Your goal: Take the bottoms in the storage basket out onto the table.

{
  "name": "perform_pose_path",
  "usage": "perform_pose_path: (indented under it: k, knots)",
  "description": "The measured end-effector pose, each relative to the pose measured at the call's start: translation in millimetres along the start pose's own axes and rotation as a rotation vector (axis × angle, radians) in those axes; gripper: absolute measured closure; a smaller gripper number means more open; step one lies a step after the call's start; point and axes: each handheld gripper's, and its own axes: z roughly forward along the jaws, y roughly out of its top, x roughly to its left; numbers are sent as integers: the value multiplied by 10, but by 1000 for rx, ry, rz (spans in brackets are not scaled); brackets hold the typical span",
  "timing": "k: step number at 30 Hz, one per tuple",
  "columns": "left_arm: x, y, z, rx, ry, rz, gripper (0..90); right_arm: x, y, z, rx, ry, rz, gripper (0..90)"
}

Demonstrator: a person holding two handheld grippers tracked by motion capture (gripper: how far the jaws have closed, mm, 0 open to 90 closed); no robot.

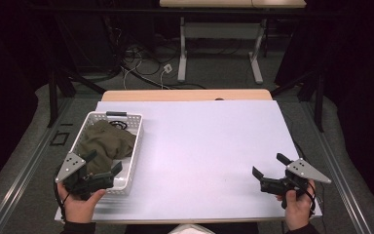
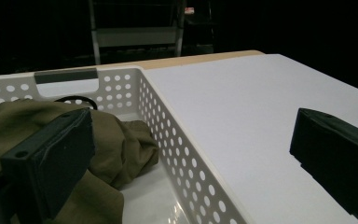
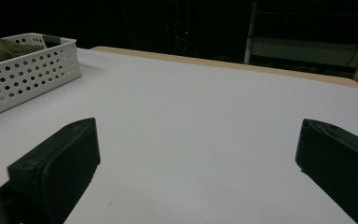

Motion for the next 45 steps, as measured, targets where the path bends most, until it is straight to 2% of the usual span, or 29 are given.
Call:
perform_pose_path:
  k: [6,10,13,15,18,29,34,35,38,45]
  knots:
    - [73,10,-3,2,2,-17,2,-41,-21,13,3,16,30,0]
    - [131,17,-27,7,9,-39,2,-33,-44,49,31,11,42,0]
    - [168,11,-45,15,29,-48,2,-17,-55,65,37,7,29,0]
    - [202,14,-54,34,37,-78,2,3,-56,78,41,6,17,0]
    - [219,27,-51,43,57,-82,2,17,-59,83,41,9,7,0]
    - [240,95,27,70,98,-101,2,42,-60,92,53,24,18,0]
    - [308,173,75,107,117,-121,2,42,-69,119,66,30,22,0]
    - [338,206,91,114,135,-127,2,37,-68,122,66,29,23,1]
    - [362,243,108,125,145,-128,2,33,-70,126,66,30,24,2]
    - [402,361,155,152,175,-101,2,32,-80,144,75,35,36,4]
